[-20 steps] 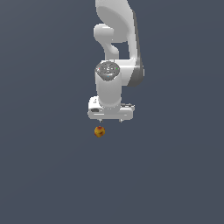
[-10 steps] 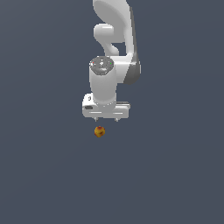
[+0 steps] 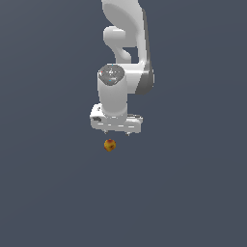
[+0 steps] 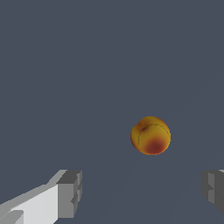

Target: Pick up the object and move it to a goal position.

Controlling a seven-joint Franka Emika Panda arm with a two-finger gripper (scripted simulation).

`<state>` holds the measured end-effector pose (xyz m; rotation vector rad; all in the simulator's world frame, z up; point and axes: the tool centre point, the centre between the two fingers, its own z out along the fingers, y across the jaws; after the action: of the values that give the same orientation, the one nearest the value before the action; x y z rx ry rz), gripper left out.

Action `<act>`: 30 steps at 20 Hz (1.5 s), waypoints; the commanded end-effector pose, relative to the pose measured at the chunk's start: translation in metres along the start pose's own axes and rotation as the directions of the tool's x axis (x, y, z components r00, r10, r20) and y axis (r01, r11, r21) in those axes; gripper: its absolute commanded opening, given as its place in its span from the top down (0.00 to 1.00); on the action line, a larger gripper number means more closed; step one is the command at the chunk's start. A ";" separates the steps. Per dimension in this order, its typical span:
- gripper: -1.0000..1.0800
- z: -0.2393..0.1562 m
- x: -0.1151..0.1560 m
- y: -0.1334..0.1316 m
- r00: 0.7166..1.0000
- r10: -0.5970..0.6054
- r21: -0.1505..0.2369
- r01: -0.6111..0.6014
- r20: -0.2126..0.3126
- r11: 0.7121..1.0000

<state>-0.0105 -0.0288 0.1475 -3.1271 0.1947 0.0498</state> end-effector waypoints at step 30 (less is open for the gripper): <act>0.04 0.060 0.005 0.041 0.709 0.705 0.018 -0.704 -0.024 0.710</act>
<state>-0.0124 -0.0678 0.0883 -2.8387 1.3425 0.0064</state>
